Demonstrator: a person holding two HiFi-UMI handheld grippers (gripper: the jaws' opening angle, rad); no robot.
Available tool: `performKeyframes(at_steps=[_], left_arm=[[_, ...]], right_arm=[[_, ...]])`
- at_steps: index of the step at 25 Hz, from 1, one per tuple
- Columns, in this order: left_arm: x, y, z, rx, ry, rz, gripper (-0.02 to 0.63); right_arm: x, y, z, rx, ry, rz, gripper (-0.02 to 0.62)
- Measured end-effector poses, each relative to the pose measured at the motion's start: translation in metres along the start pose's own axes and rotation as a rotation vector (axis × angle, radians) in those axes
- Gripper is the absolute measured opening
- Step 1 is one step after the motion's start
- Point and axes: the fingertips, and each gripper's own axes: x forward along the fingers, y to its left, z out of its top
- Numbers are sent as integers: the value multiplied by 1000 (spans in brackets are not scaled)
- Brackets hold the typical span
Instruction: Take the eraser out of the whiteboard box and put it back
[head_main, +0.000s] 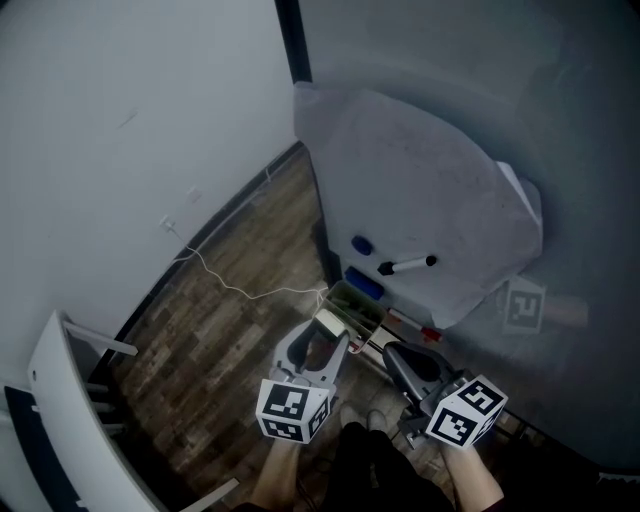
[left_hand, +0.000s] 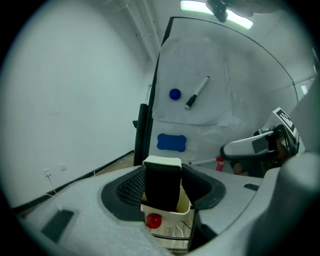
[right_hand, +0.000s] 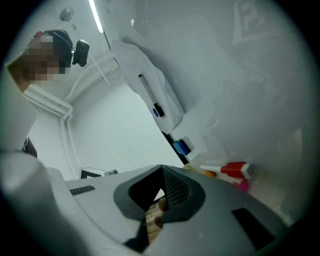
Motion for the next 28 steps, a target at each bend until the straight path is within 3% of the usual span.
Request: performKeyframes(at_steps=[16,28], left_arm=[[-4,-2,0,-57,-12,-24,209],[-26,-12,54,-62,-79,-43,167]], right_arm=[[1,-2,-4,13,4,2,3],[0,30,36,-38,-57,53,3]])
